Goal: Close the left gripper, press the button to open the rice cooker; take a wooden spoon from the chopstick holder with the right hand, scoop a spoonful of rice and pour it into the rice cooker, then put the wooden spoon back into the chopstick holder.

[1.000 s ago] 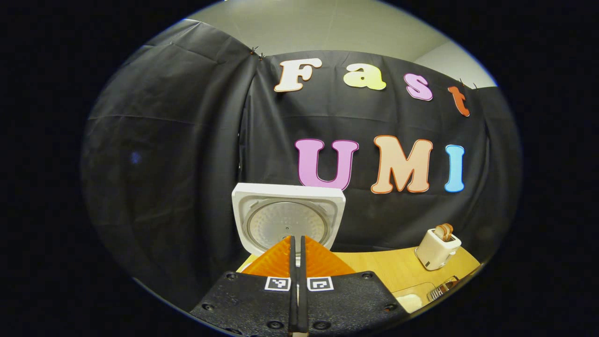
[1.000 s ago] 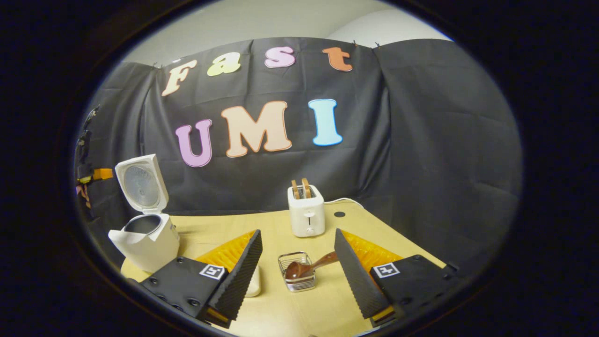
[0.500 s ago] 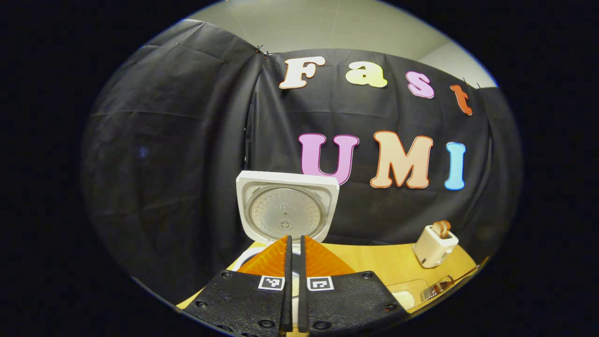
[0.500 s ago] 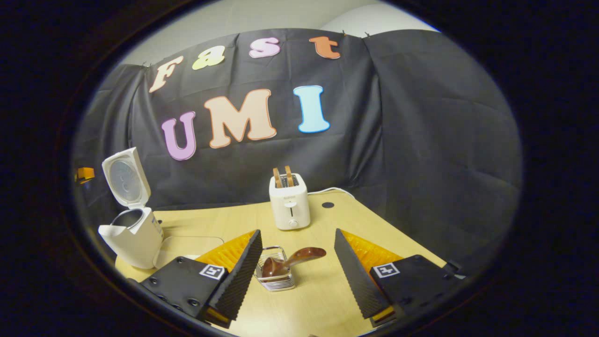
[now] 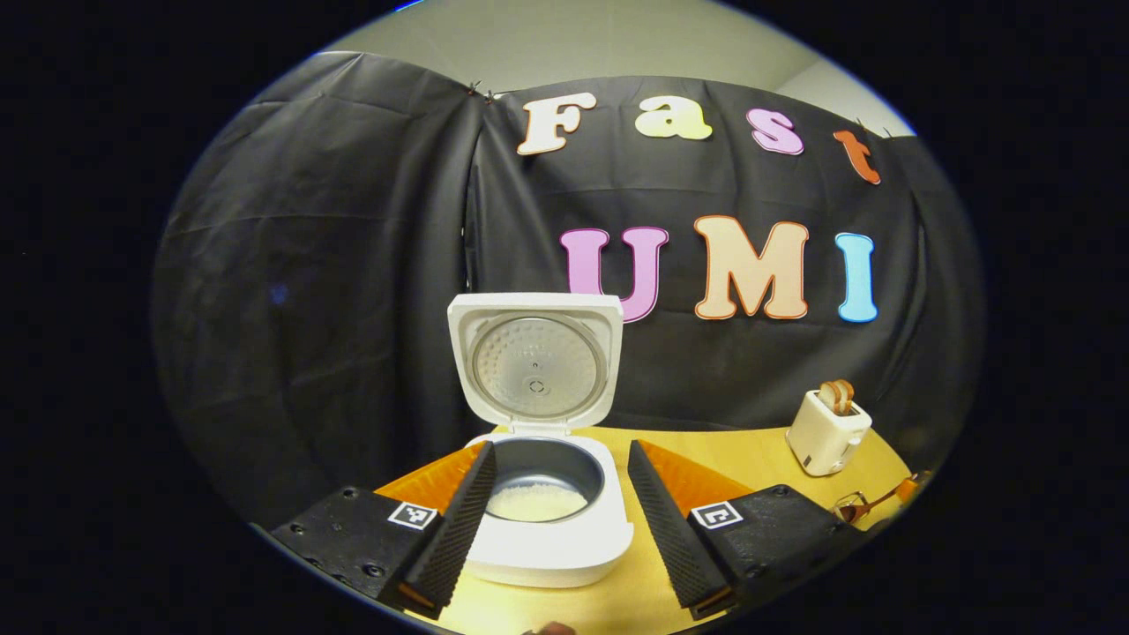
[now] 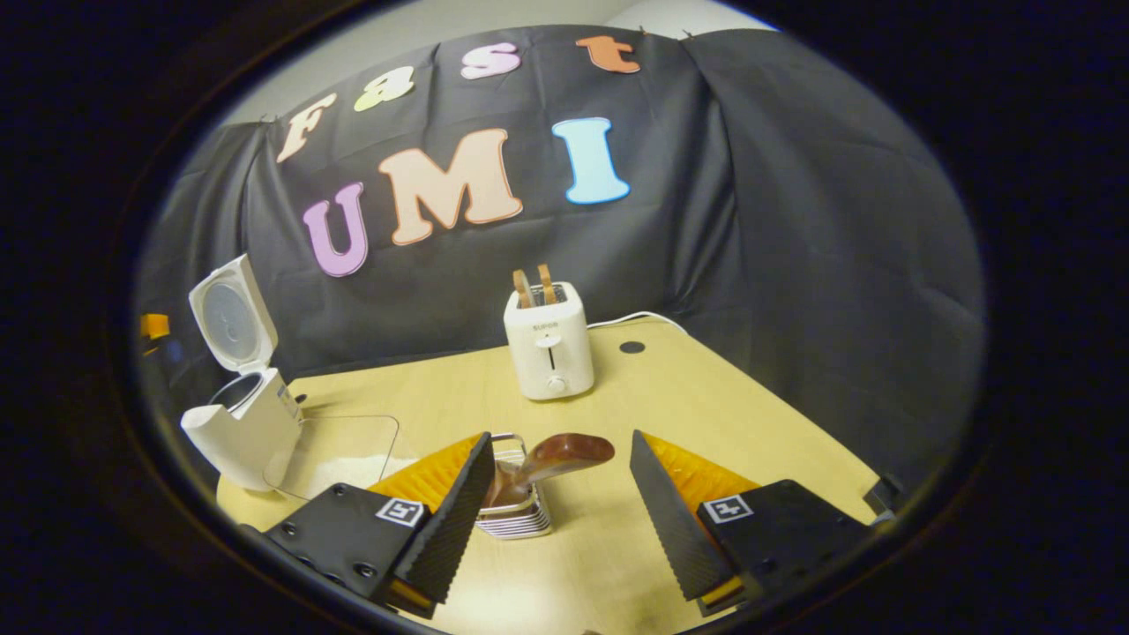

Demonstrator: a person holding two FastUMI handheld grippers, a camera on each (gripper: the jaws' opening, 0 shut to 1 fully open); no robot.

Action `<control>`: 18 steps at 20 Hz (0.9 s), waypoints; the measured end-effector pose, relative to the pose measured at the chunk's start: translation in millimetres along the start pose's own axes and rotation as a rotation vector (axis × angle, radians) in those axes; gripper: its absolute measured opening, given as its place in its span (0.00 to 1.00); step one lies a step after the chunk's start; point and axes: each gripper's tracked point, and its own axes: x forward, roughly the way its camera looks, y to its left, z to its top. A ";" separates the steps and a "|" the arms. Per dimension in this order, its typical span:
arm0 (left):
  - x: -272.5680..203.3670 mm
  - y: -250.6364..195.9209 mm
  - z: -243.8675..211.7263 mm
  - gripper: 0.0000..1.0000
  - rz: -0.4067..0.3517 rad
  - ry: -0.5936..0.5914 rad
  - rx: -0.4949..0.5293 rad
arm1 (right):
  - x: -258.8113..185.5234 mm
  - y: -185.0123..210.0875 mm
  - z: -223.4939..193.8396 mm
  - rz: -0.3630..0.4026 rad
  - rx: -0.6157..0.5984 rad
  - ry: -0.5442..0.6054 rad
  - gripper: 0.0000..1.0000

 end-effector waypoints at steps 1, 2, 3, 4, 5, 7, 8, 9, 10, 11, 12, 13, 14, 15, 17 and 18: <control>-4.0 0.3 -2.0 0.91 0.006 0.000 -0.014 | 5.6 2.6 -3.2 0.009 -0.004 0.005 0.98; -8.4 2.5 -6.2 0.94 0.014 0.001 -0.023 | 11.4 5.0 -5.8 0.018 -0.005 0.011 0.98; -12.9 4.2 -9.3 0.94 0.025 0.007 -0.027 | 17.1 8.1 -9.7 0.027 -0.003 0.015 0.98; -17.3 6.3 -12.9 0.93 0.037 0.012 -0.030 | 23.0 9.9 -12.3 0.034 0.000 0.021 0.98; -21.8 8.8 -14.5 0.94 0.047 0.019 -0.029 | 27.9 11.4 -17.5 0.038 0.000 0.025 0.98; -30.3 13.0 -17.5 0.94 0.066 0.023 -0.020 | 38.0 13.5 -23.2 0.041 -0.003 0.025 0.98; -34.6 14.3 -18.6 0.94 0.072 0.021 -0.011 | 42.9 14.6 -25.2 0.043 -0.005 0.025 0.98; -37.9 16.2 -18.2 0.94 0.078 0.019 -0.003 | 48.3 16.3 -27.4 0.046 -0.002 0.028 0.98; -41.1 18.4 -19.3 0.94 0.087 0.019 0.003 | 53.3 17.5 -28.6 0.048 0.004 0.029 0.98; -43.9 20.1 -19.8 0.94 0.095 0.020 0.004 | 58.2 17.4 -32.6 0.046 0.012 0.034 0.98; -46.4 21.3 -21.5 0.94 0.102 0.025 0.005 | 62.0 17.3 -32.8 0.045 0.021 0.036 0.94; -49.0 23.9 -23.3 0.94 0.113 0.030 0.008 | 64.1 19.9 -32.2 0.053 0.033 0.035 0.99; -51.3 27.8 -24.7 0.94 0.124 0.032 0.013 | 66.5 21.6 -31.3 0.057 0.047 0.039 0.93; -54.0 31.1 -24.1 0.94 0.135 0.031 0.016 | 70.2 22.8 -33.0 0.063 0.058 0.038 0.87; -59.0 36.6 -22.9 0.94 0.156 0.031 0.018 | 74.4 26.9 -30.6 0.077 0.078 0.032 0.65; -61.3 39.8 -23.4 0.93 0.167 0.030 0.017 | 75.1 29.6 -28.7 0.088 0.083 0.029 0.63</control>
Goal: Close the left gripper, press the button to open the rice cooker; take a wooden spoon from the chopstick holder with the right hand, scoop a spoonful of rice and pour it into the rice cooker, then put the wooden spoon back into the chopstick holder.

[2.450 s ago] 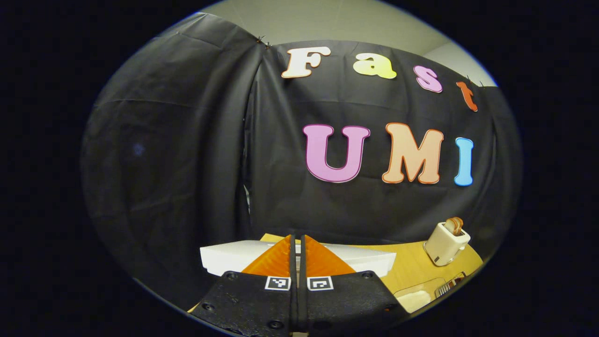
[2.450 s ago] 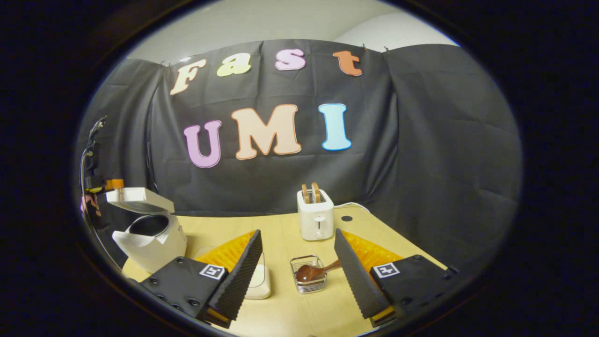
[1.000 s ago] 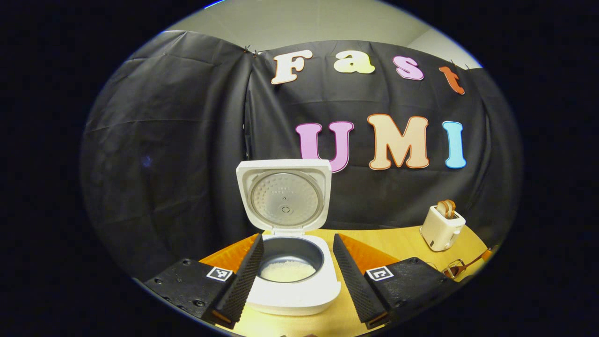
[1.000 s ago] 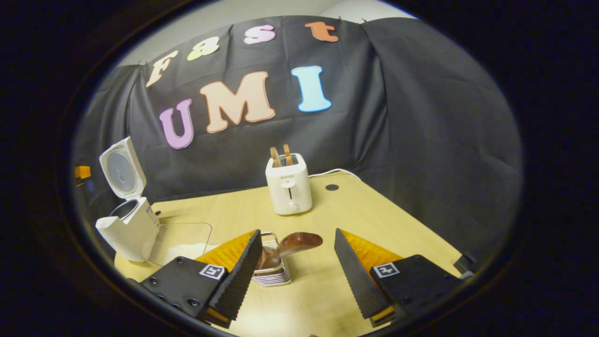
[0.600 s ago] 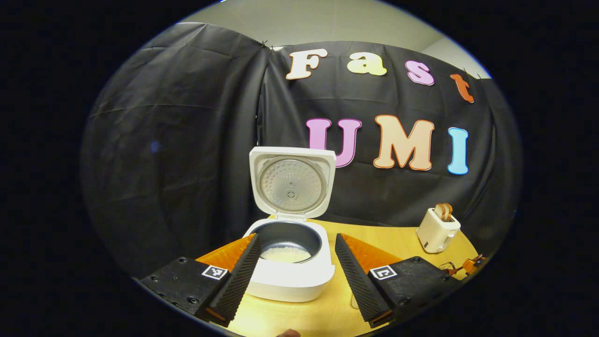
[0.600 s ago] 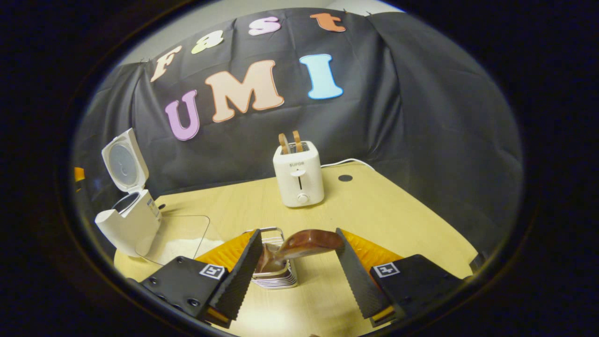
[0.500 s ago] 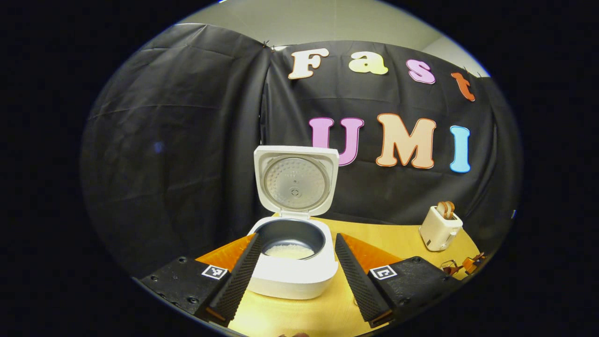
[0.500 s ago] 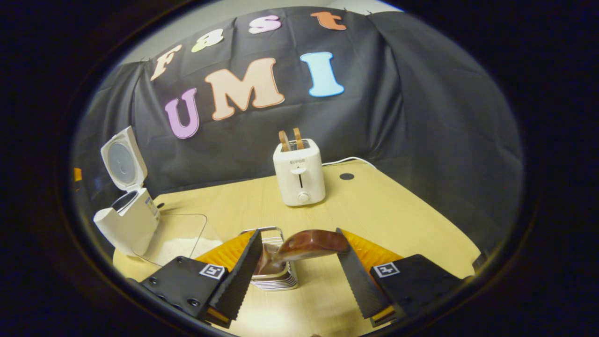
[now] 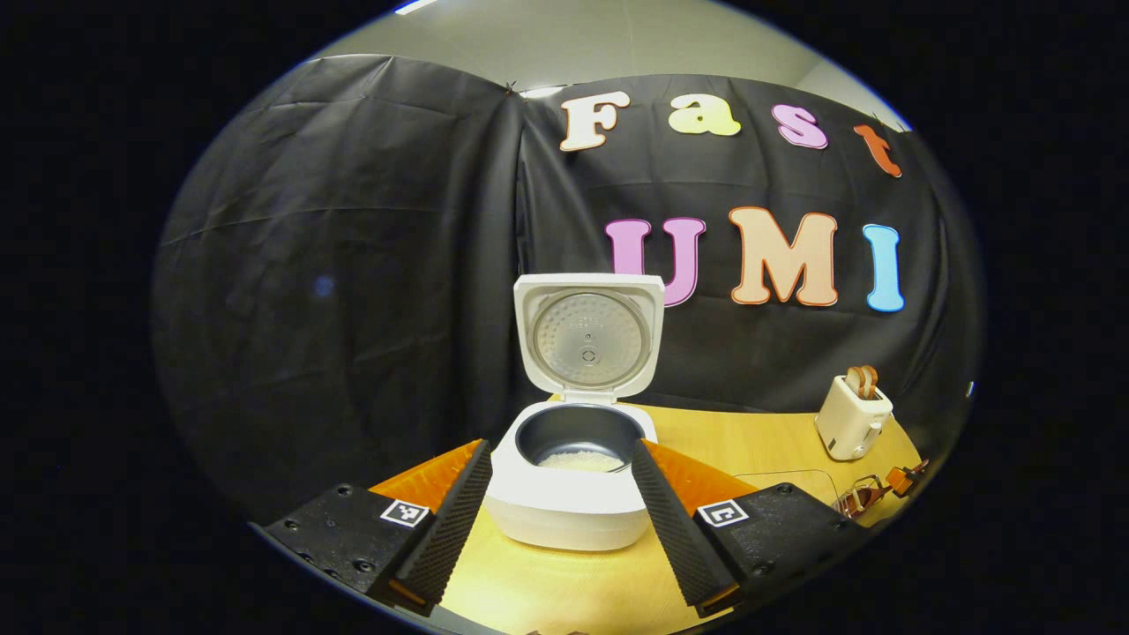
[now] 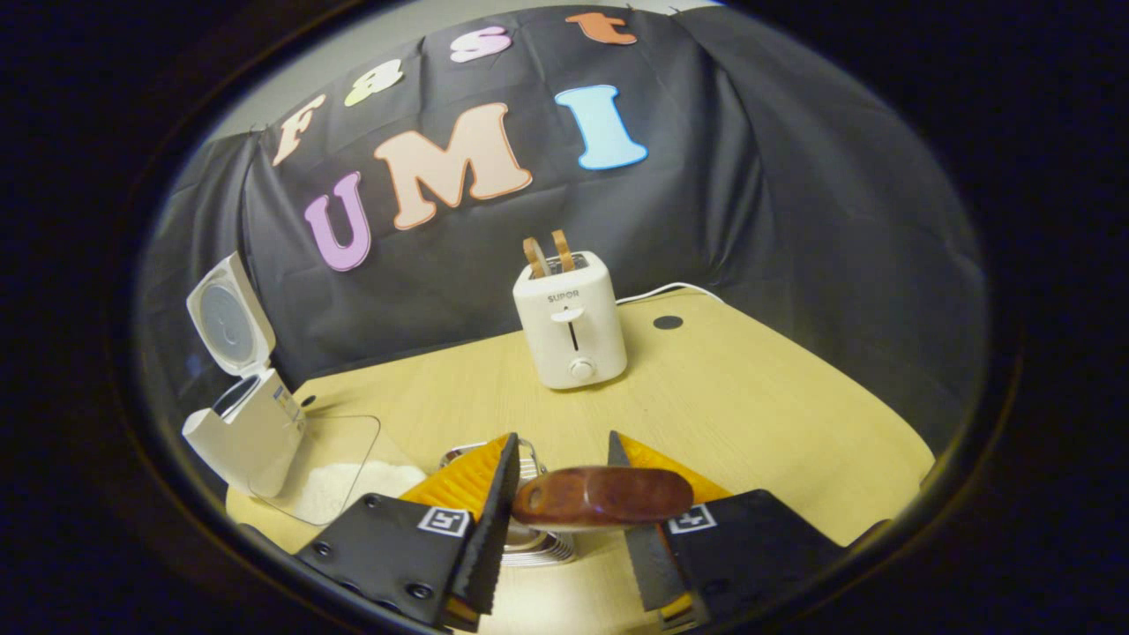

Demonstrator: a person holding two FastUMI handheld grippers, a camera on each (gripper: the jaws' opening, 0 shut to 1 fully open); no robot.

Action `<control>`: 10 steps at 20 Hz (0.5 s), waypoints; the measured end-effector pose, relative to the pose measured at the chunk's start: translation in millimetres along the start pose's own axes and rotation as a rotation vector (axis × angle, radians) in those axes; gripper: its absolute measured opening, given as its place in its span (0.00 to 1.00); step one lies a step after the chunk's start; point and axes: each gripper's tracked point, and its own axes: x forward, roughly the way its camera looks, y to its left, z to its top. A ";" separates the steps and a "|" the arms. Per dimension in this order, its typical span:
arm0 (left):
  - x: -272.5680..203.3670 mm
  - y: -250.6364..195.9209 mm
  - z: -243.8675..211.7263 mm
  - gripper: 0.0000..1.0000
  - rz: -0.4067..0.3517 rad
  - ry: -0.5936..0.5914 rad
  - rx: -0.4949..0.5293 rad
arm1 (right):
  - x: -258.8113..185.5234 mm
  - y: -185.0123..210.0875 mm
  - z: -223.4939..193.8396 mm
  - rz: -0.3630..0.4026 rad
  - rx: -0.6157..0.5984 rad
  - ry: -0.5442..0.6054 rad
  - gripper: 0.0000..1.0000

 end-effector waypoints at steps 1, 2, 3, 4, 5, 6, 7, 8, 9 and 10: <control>-1.5 2.5 -0.2 0.93 0.009 0.002 -0.002 | 2.9 4.9 -2.1 0.013 0.002 0.000 0.59; -3.7 4.3 -1.8 0.94 0.015 0.003 -0.004 | 6.5 8.9 -1.3 0.026 0.007 -0.001 0.55; -5.2 6.1 -1.6 0.94 0.023 0.003 -0.008 | 6.2 12.9 0.3 0.035 0.019 -0.006 0.51; -7.0 6.6 -2.1 0.94 0.029 0.004 -0.011 | 9.6 14.3 1.1 0.031 0.011 -0.006 0.47; -8.3 6.7 -2.2 0.94 0.033 0.004 -0.011 | 12.2 17.2 0.0 0.033 -0.006 -0.007 0.43; -9.5 6.9 -2.4 0.94 0.038 0.002 -0.010 | 14.7 22.0 0.2 0.048 -0.008 -0.003 0.39; -11.1 7.3 -2.7 0.94 0.042 0.002 -0.008 | 12.3 25.1 2.1 0.055 0.001 0.001 0.35; -12.5 7.1 -3.3 0.94 0.046 0.002 -0.008 | 15.7 27.5 3.6 0.068 -0.004 0.006 0.31; -14.2 6.1 -3.2 0.94 0.049 0.001 -0.010 | 16.3 31.0 2.1 0.075 -0.006 0.013 0.30; -15.7 4.9 -3.9 0.94 0.051 0.003 -0.014 | 21.2 30.8 2.9 0.071 0.000 0.017 0.29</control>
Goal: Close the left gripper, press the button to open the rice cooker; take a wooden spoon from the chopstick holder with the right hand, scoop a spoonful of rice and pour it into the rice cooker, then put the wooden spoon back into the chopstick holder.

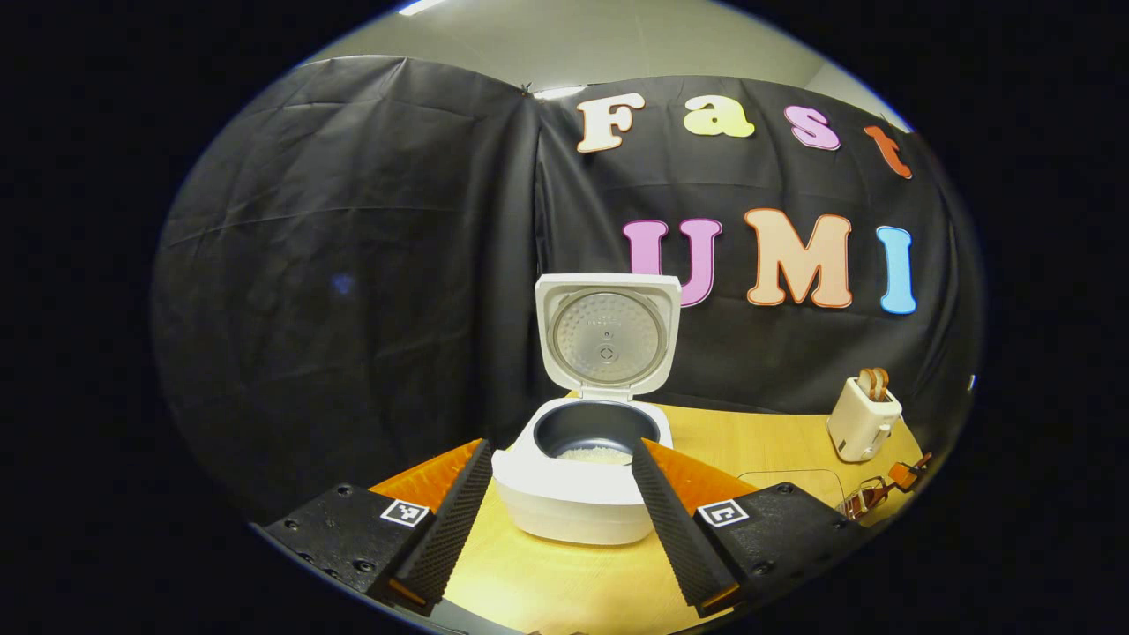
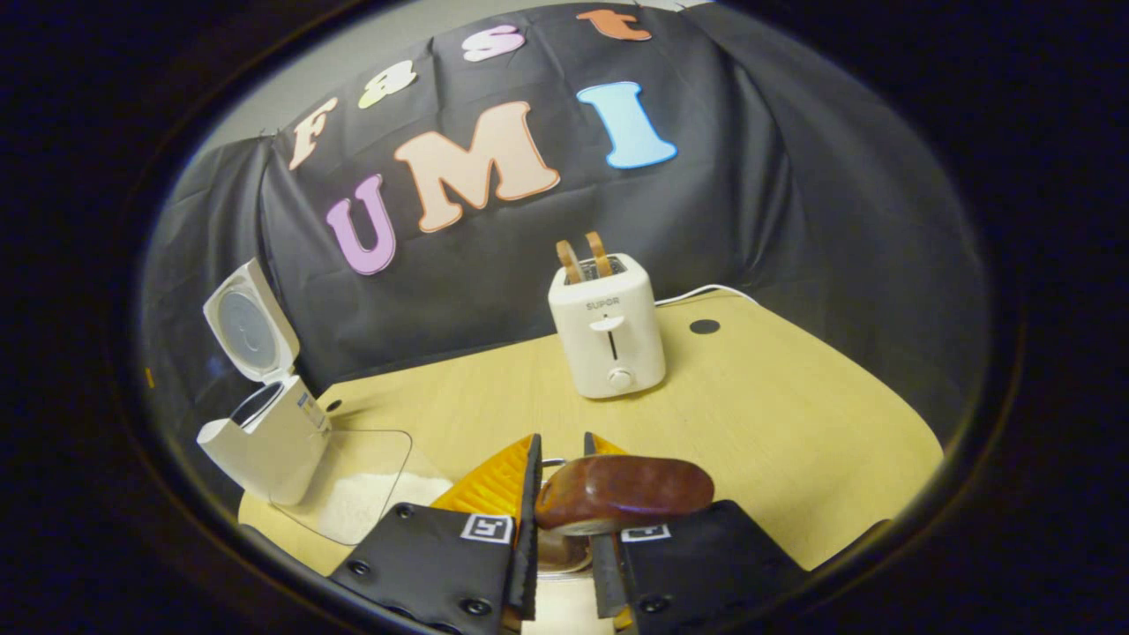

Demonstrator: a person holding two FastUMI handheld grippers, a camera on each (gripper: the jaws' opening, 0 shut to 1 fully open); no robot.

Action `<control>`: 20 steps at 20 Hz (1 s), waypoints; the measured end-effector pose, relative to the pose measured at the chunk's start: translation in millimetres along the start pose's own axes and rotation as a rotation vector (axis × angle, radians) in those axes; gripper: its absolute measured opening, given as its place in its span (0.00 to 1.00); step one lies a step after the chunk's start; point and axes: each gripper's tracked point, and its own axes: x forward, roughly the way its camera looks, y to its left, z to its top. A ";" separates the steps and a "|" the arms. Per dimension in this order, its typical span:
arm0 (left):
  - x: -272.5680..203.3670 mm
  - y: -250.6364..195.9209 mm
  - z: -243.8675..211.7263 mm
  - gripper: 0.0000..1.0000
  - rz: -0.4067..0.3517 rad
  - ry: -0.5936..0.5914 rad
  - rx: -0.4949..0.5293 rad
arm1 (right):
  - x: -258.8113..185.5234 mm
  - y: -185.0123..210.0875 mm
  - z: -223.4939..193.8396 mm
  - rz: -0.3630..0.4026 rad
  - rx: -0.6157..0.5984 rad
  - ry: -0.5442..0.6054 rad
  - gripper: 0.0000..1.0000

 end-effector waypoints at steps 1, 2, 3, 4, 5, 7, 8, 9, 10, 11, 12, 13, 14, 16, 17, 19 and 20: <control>-1.5 -1.2 -0.7 0.95 0.000 0.001 -0.004 | -0.2 -1.8 0.3 -0.010 0.009 0.009 0.27; -2.8 -2.7 -2.0 0.94 0.001 0.001 -0.006 | 2.5 -1.9 0.0 -0.010 0.019 0.019 0.26; -4.2 -3.3 -3.4 0.94 0.003 0.002 -0.011 | -0.6 -1.6 -0.7 -0.012 0.028 0.034 0.26; -5.8 -4.7 -5.6 0.94 0.006 0.005 -0.017 | 1.0 0.1 -0.7 -0.007 0.032 0.052 0.26; -7.0 -6.1 -8.5 0.94 0.007 0.009 -0.024 | 5.9 0.5 -3.6 -0.005 0.032 0.063 0.26; -9.2 -7.6 -12.9 0.94 0.006 0.012 -0.026 | 7.6 1.8 -1.5 0.005 0.030 0.071 0.26; -9.6 -7.1 -15.3 0.94 0.009 0.013 -0.020 | 7.3 3.0 1.6 0.004 0.026 0.068 0.26; -10.0 -5.1 -16.8 0.94 0.015 0.014 -0.006 | 5.1 5.4 5.7 0.003 0.020 0.057 0.25; -10.9 -2.5 -17.7 0.94 0.019 0.011 0.006 | 3.1 7.6 13.6 0.001 0.009 0.044 0.25; -10.8 -1.7 -17.0 0.94 0.018 0.009 0.014 | 0.6 9.7 19.5 0.000 -0.001 0.035 0.25; -10.8 -1.3 -16.2 0.94 0.009 0.007 0.016 | -2.4 12.5 26.8 -0.002 -0.008 0.027 0.25; -9.3 -2.2 -15.8 0.94 -0.004 0.004 0.014 | -5.5 15.1 32.6 -0.006 -0.019 0.018 0.25; -5.4 -2.6 -16.7 0.94 -0.019 0.004 0.009 | -9.1 17.3 38.6 -0.017 -0.030 0.010 0.25; 2.3 -0.2 -20.1 0.94 -0.051 0.011 0.001 | -19.4 22.1 51.7 -0.040 -0.046 -0.022 0.25; 7.9 0.5 -20.4 0.94 -0.071 0.015 -0.001 | -25.0 26.4 58.0 -0.048 -0.046 -0.041 0.25; 18.5 1.4 -23.7 0.94 -0.115 0.028 0.001 | -35.9 38.0 72.8 -0.064 -0.044 -0.073 0.25; 24.0 0.9 -26.0 0.94 -0.138 0.037 0.012 | -40.8 44.3 81.2 -0.072 -0.048 -0.089 0.25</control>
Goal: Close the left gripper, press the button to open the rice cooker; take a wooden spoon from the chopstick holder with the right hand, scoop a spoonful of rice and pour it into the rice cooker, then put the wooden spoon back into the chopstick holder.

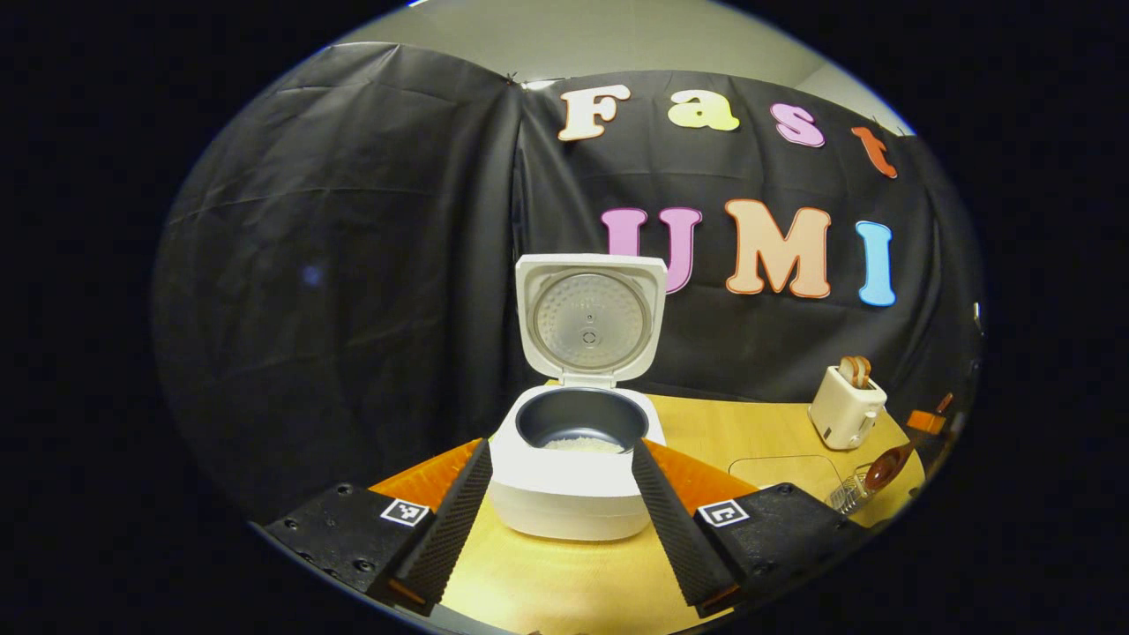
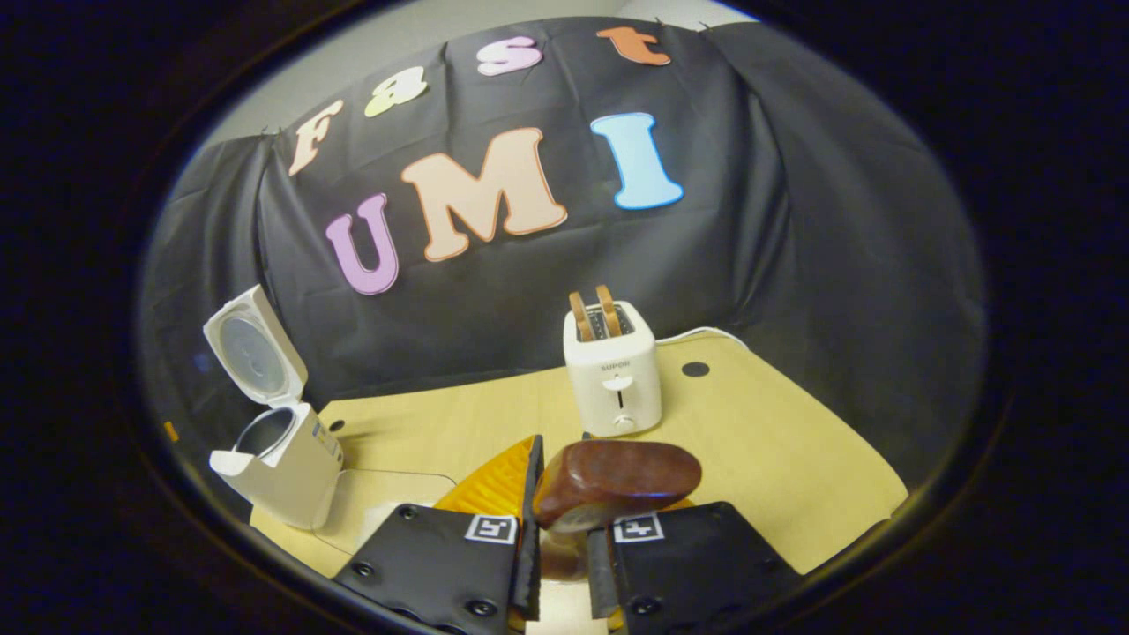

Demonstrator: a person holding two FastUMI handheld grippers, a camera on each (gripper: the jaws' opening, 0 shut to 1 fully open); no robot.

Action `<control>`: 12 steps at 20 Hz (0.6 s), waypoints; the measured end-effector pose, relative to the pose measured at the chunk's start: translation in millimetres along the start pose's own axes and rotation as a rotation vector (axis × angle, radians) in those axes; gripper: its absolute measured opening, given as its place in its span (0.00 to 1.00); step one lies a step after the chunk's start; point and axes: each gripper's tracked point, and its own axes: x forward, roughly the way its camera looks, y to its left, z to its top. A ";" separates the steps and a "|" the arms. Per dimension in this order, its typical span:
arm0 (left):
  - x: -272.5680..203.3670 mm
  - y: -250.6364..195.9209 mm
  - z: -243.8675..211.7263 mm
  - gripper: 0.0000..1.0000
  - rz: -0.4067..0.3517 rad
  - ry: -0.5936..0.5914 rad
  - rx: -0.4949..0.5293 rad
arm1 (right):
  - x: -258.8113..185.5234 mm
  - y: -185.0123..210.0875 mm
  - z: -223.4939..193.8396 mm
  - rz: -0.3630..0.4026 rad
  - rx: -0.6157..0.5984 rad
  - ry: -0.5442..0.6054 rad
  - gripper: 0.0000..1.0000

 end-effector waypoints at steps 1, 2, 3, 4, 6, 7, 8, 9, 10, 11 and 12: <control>5.7 0.7 -0.6 0.94 -0.022 0.002 0.011 | -3.6 5.7 7.1 -0.006 -0.007 -0.018 0.24; 12.2 0.4 -0.5 0.94 -0.046 0.005 0.016 | -7.0 12.9 16.3 -0.009 -0.016 -0.037 0.24; 18.1 -1.4 -0.2 0.95 -0.073 0.011 0.008 | -8.8 20.5 23.0 -0.010 -0.026 -0.053 0.23; 21.7 -4.3 -2.0 0.94 -0.104 0.021 -0.006 | -10.7 27.7 29.6 -0.011 -0.032 -0.064 0.23; 30.7 -7.2 -6.0 0.94 -0.148 0.036 -0.021 | -11.5 42.4 41.7 -0.002 -0.033 -0.090 0.22; 35.0 -7.7 -5.9 0.94 -0.162 0.036 -0.020 | -12.5 54.0 45.0 0.012 -0.034 -0.102 0.22; 40.1 -7.7 -6.6 0.94 -0.175 0.039 -0.016 | -13.5 65.6 49.2 0.024 -0.036 -0.111 0.22; 42.8 -6.6 -6.8 0.94 -0.185 0.040 -0.013 | -12.6 76.4 50.3 0.041 -0.037 -0.113 0.22; 46.4 -6.7 -6.3 0.94 -0.196 0.040 -0.012 | -11.4 88.1 50.9 0.057 -0.041 -0.115 0.22; 48.7 -6.3 -5.4 0.94 -0.205 0.040 -0.014 | -8.0 99.4 50.0 0.075 -0.043 -0.114 0.22; 51.5 -6.0 -5.3 0.94 -0.214 0.040 -0.018 | -4.3 111.1 48.0 0.094 -0.043 -0.109 0.22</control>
